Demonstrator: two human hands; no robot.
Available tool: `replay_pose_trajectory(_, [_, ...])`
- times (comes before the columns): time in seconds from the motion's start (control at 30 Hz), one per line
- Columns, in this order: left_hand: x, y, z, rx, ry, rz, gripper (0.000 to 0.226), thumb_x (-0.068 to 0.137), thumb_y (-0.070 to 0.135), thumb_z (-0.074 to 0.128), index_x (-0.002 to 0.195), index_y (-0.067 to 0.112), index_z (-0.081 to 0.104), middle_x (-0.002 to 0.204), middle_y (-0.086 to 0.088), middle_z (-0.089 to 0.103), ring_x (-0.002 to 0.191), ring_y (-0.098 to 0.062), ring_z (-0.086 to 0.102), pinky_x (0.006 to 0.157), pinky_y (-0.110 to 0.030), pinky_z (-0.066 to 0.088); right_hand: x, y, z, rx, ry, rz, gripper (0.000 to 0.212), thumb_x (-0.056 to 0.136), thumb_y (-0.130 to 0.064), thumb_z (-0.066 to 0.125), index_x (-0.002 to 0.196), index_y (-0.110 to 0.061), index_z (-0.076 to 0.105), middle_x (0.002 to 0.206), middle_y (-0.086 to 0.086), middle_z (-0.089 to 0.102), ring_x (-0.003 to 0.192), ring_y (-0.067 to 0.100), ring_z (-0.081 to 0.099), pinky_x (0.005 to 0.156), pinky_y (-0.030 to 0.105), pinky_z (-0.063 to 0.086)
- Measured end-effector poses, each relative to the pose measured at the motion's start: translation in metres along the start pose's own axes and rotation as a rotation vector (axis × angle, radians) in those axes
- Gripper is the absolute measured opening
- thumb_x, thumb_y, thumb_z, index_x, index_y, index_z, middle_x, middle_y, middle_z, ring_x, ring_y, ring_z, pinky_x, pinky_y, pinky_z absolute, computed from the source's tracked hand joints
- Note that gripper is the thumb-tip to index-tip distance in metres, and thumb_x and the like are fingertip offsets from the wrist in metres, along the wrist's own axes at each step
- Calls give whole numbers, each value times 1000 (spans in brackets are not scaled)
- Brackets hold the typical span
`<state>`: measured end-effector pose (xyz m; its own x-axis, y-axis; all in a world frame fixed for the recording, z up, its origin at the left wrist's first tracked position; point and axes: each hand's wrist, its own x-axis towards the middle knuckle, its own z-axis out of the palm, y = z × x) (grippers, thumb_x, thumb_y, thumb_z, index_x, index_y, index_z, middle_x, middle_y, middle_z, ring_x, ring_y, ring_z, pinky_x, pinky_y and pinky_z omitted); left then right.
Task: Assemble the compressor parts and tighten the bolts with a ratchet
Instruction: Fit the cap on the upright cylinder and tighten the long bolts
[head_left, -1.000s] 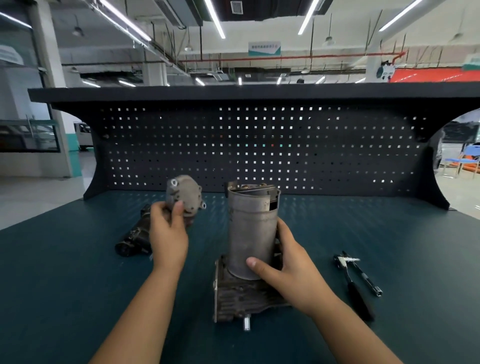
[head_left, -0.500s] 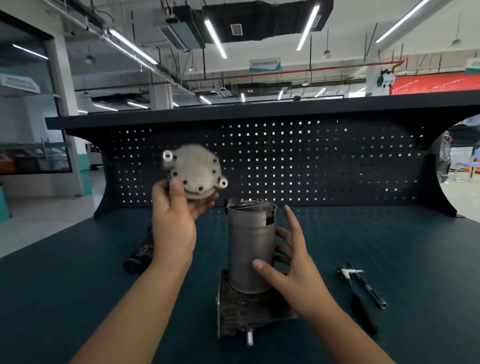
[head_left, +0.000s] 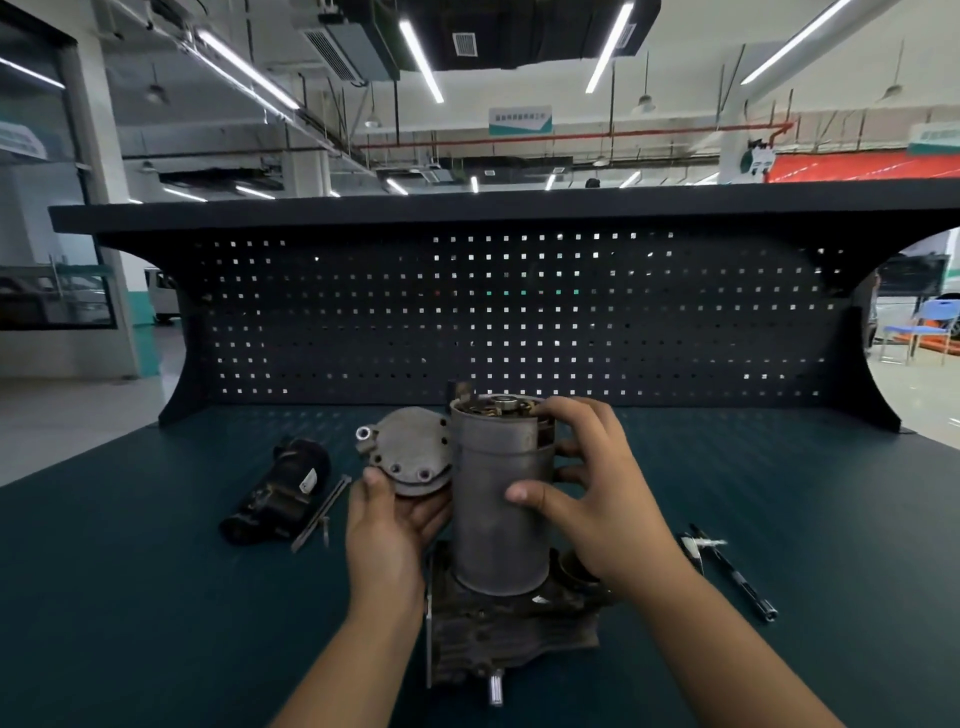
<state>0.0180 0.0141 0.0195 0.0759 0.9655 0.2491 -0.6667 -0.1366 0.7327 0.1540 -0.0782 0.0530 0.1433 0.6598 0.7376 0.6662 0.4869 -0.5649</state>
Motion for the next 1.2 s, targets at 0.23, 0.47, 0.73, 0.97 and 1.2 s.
replay_pose_trajectory(0.23, [2, -3, 0, 18, -3, -86, 40, 100, 37, 29, 125, 10, 46, 104, -17, 66, 78, -27, 71, 79, -45, 52, -7, 0, 4, 27, 36, -24, 67, 75, -27, 76, 112, -68, 39, 126, -28, 36, 111, -2, 49, 92, 22, 48])
replay_pose_trajectory(0.47, [5, 5, -6, 11, -25, 20, 38, 100, 38, 28, 122, 13, 48, 88, -11, 73, 78, -27, 71, 64, -33, 56, -12, 3, 9, 194, 10, 149, 100, 55, -64, 74, 123, -77, 2, 110, -59, 31, 105, -20, 47, 76, -2, 39])
replay_pose_trajectory(0.73, [10, 41, -14, -75, -83, 146, 33, 100, 38, 28, 109, 17, 53, 73, -5, 72, 60, -16, 68, 53, -23, 53, -24, 11, 17, 162, -37, 158, 92, 60, -62, 68, 124, -76, 3, 122, -53, 31, 111, -20, 44, 81, -1, 37])
replay_pose_trajectory(0.97, [14, 81, 1, -115, -275, 30, 32, 100, 34, 29, 104, 22, 58, 84, -2, 73, 65, -14, 69, 51, -25, 53, -27, 13, 19, 180, -38, 168, 91, 62, -64, 67, 128, -73, 4, 126, -49, 32, 113, -18, 44, 81, 1, 41])
replay_pose_trajectory(1.2, [16, 104, 29, 143, -433, -177, 44, 98, 41, 30, 85, 18, 65, 58, 3, 62, 42, -8, 51, 37, -18, 39, -29, 10, 18, 204, -44, 182, 87, 66, -65, 65, 128, -72, 5, 126, -48, 32, 113, -15, 46, 83, 2, 41])
